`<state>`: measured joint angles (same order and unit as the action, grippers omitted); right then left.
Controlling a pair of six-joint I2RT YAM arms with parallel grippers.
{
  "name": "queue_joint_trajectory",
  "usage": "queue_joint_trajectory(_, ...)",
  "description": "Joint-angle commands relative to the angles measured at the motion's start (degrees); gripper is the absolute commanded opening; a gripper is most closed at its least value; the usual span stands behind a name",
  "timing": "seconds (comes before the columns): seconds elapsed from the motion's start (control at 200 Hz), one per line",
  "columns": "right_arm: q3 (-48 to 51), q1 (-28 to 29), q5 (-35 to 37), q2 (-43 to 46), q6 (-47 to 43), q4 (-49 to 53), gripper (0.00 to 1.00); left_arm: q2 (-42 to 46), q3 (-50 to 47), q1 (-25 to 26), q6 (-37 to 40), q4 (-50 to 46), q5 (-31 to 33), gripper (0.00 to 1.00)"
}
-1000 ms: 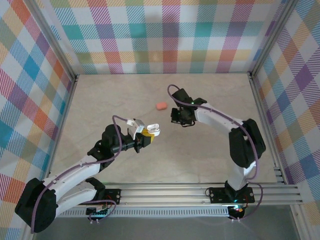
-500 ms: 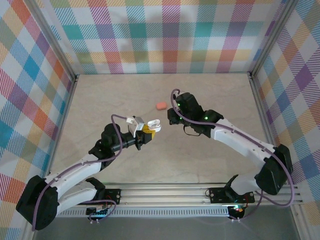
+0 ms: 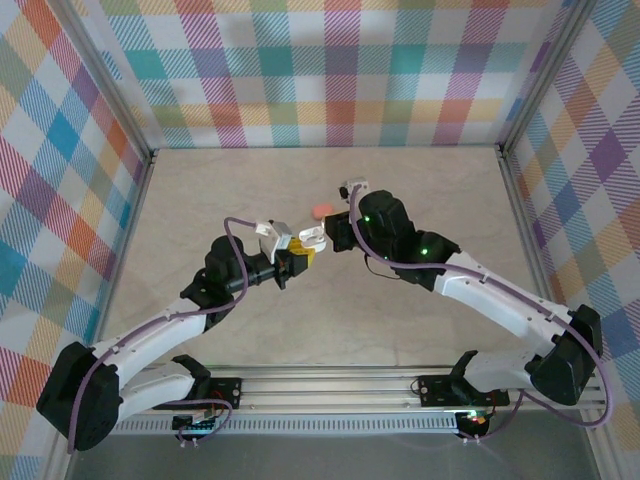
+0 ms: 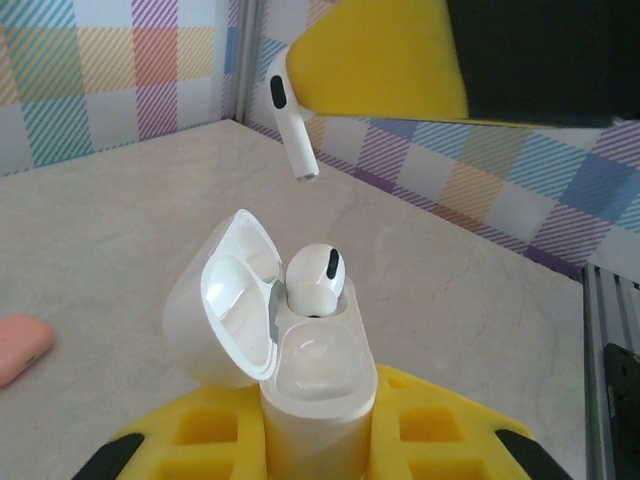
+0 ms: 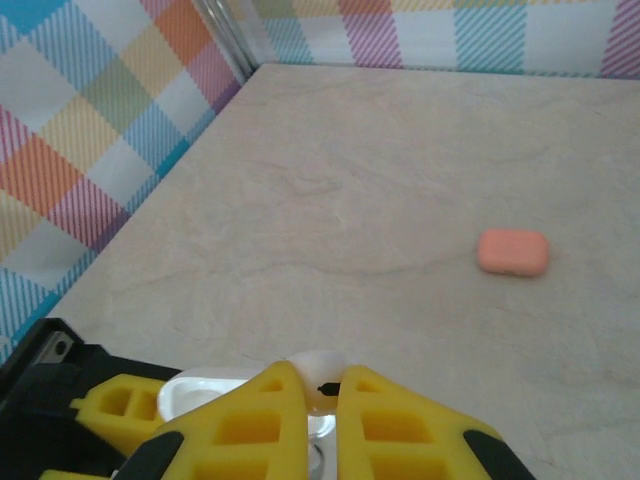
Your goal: Insert the wireless bluetooth earbuds into the charging case
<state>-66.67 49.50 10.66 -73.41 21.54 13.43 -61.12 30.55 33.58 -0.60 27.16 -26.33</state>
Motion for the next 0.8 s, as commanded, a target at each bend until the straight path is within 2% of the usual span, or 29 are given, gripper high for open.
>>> queue_joint_trajectory(0.0, 0.68, 0.84, -1.12, 1.16, -0.74, -4.11, 0.11, -0.49, 3.10, 0.38, -0.56, -0.68, 3.23, 0.00)
queue_joint_trajectory(0.32, 1.88, 2.52, -3.17, -0.47, 0.17, -8.84, 0.11, -1.67, 3.82, 0.69, -3.08, 0.68, 5.23, 0.00)
queue_joint_trajectory(0.795, 3.80, 3.59, -3.44, -2.87, -3.05, -11.59, 0.11, 0.15, 3.21, 0.94, -3.00, 2.74, 2.71, 0.00)
